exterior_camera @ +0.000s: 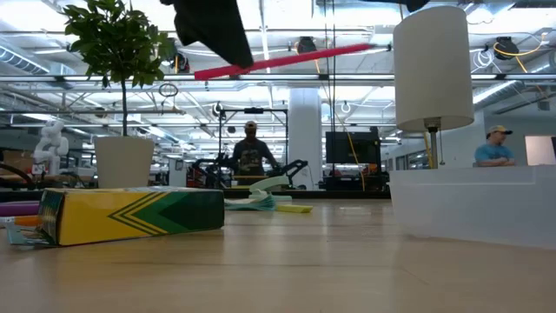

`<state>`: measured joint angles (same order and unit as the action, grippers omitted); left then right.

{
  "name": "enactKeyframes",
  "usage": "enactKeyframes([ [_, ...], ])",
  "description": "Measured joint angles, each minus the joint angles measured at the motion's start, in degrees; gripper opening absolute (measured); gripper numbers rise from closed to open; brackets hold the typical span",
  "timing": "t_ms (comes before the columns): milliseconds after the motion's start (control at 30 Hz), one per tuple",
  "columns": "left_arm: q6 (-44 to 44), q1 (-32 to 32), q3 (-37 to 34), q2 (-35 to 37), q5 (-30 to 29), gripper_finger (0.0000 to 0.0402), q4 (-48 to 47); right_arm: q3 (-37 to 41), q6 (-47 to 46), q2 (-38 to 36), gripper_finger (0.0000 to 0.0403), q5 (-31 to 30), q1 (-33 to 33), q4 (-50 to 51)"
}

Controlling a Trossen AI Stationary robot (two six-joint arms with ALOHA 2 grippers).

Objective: Pack school essentials
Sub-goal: Put the pink pencil into the violet supply box

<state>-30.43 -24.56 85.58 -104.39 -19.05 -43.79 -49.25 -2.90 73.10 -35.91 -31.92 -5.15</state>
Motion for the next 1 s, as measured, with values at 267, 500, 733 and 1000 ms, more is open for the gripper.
enactKeyframes([
  [267, 1.9, 0.1, 7.7, -5.2, -0.2, 0.0021, -5.9, 0.0, -3.3, -0.5, 0.0232, 0.8, 0.0, 4.2],
  [500, 3.0, 0.1, 7.8, -5.2, -0.9, 0.0021, -6.2, 0.0, -7.4, -0.4, 0.0231, 4.2, 0.4, 6.3],
  [733, 4.5, 0.1, 7.8, -5.2, -1.0, 0.0021, -6.3, 0.0, -6.7, 2.7, 0.0231, 3.0, 0.9, 2.7],
  [1000, 4.8, 0.1, 7.8, -5.2, -1.0, 0.0021, -8.2, 0.0, -6.2, 5.5, 0.0231, 5.2, 2.5, -0.1],
])
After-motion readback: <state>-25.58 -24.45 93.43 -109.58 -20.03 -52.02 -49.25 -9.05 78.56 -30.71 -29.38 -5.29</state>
